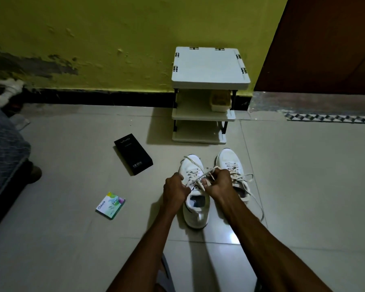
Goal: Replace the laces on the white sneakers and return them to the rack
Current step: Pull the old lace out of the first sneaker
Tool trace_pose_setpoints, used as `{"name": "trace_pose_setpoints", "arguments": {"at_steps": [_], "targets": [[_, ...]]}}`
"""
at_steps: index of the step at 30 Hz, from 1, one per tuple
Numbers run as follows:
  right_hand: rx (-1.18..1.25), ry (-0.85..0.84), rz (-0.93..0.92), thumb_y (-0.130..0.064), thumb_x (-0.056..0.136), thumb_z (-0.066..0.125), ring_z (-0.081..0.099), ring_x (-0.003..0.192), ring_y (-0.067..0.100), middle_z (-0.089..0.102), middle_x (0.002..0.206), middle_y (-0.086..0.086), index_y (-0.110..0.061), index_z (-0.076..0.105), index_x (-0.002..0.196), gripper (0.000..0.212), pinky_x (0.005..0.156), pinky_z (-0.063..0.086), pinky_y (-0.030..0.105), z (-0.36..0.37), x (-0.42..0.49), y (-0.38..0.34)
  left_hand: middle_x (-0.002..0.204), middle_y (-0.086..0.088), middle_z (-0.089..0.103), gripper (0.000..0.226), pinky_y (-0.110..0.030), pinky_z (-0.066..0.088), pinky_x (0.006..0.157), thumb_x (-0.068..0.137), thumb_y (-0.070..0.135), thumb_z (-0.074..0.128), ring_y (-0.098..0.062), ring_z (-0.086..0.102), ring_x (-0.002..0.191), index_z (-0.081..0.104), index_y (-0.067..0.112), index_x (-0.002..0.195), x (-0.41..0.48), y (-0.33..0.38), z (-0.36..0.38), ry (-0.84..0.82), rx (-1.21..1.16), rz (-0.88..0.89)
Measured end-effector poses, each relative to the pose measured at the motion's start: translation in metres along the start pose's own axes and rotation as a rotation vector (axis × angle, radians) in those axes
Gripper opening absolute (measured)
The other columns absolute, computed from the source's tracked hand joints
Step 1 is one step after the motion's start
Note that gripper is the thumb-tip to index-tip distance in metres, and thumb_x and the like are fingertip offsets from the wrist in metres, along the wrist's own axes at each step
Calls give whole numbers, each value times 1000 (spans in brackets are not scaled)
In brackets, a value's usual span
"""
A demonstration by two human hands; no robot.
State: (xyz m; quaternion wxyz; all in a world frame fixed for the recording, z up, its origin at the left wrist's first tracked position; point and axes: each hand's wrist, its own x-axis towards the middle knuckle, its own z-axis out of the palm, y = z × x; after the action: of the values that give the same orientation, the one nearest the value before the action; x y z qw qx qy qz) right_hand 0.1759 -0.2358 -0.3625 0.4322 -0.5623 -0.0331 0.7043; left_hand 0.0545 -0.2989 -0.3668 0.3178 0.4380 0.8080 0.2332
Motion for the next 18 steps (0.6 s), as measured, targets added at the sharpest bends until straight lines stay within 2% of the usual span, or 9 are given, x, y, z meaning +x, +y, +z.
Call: {"name": "trace_pose_setpoints", "arguments": {"at_steps": [1, 2, 4, 5, 8, 12, 15, 18], "targets": [[-6, -36, -2, -3, 89, 40, 57, 88, 20, 61, 88, 11, -10, 59, 83, 20, 81, 51, 29, 0, 0, 1, 116, -12, 66, 44, -27, 48, 82, 75, 17, 75, -29, 63, 107, 63, 9, 117, -1, 0, 0, 13, -9, -20], [-11, -81, 1, -2, 87, 37, 57, 78, 19, 60, 80, 10, -10, 58, 81, 23, 74, 48, 26, 0, -2, 1, 115, -10, 67, 42, -25, 46, 79, 75, 18, 76, -27, 63, 107, 66, 9, 114, -1, -1, 0, 23, -16, -37], [-101, -155, -33, 0, 79, 32, 41, 51, 15, 46, 59, 3, -15, 45, 69, 22, 53, 32, 25, 2, -9, -4, 106, -6, 71, 29, -23, 47, 76, 73, 17, 76, -24, 65, 102, 72, 12, 101, -1, 0, 0, 24, -31, -61], [-191, -141, -74, -1, 78, 31, 33, 46, 14, 41, 55, 0, -18, 39, 65, 23, 51, 26, 25, 4, -12, -7, 100, -5, 73, 21, -23, 48, 74, 71, 15, 75, -23, 67, 97, 75, 13, 92, -1, 1, 1, 26, -39, -71], [-388, -41, -159, -3, 83, 34, 32, 45, 15, 38, 51, 0, -19, 36, 63, 25, 51, 27, 25, 3, -10, -6, 92, -3, 74, 11, -21, 48, 69, 72, 13, 74, -23, 69, 90, 76, 16, 83, -4, 3, 3, 49, -59, -90], [-454, 88, -156, -2, 84, 40, 37, 50, 19, 40, 60, 9, -13, 41, 65, 21, 49, 28, 26, 5, -3, -4, 100, -1, 74, 17, -20, 42, 68, 79, 12, 68, -24, 68, 96, 77, 17, 93, -10, 6, 9, 96, -50, -76], [-371, 86, -132, 0, 85, 41, 34, 44, 17, 35, 54, 6, -13, 40, 63, 26, 47, 25, 24, 2, -3, -2, 102, 0, 74, 20, -20, 41, 70, 82, 13, 68, -24, 67, 98, 77, 18, 99, -13, 5, 11, 114, -78, -90], [-228, 103, -134, -1, 86, 45, 31, 46, 15, 33, 53, 4, -13, 41, 63, 27, 44, 24, 22, -3, -4, -7, 97, 0, 75, 13, -22, 44, 72, 83, 18, 71, -23, 68, 95, 76, 18, 94, -13, 2, 11, 120, -111, -88]]}}
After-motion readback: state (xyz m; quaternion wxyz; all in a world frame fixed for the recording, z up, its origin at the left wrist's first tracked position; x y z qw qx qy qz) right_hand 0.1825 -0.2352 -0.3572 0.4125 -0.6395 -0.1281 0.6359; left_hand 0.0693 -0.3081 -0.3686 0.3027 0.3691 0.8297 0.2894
